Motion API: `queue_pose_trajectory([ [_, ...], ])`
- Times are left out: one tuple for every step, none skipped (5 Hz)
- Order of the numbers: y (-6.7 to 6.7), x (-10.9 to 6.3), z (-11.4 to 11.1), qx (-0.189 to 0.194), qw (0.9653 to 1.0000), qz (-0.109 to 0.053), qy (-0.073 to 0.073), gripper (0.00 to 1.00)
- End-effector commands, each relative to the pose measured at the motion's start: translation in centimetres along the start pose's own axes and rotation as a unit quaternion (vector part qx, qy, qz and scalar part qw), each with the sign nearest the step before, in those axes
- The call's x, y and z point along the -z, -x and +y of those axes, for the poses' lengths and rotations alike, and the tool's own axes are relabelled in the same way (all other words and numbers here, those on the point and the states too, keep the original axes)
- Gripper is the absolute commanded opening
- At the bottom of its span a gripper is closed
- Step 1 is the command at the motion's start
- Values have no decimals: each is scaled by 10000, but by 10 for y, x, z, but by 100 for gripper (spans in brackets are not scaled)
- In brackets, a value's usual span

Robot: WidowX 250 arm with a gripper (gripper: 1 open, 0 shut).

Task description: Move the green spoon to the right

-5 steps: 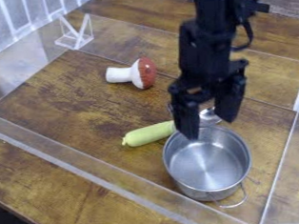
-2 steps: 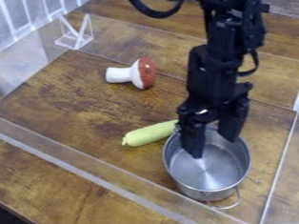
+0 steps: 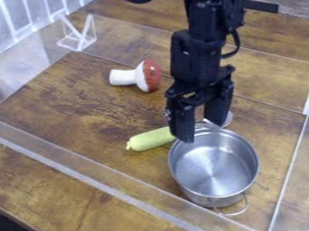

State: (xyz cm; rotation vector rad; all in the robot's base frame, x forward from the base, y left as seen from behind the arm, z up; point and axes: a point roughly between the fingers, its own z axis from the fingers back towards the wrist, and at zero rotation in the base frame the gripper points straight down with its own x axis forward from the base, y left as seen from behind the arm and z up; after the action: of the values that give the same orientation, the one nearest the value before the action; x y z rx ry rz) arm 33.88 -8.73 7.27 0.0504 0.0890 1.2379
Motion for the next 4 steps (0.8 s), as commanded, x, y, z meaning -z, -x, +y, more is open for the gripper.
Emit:
queue_pose_trajectory([
  [-7, -38, -5, -507, 9977, 36, 442, 100],
  [-14, -41, -8, -998, 9938, 96, 477, 100],
  [-16, -37, -6, -1094, 9928, 106, 484, 100],
  [-14, -31, -5, -1124, 9926, 84, 463, 100],
])
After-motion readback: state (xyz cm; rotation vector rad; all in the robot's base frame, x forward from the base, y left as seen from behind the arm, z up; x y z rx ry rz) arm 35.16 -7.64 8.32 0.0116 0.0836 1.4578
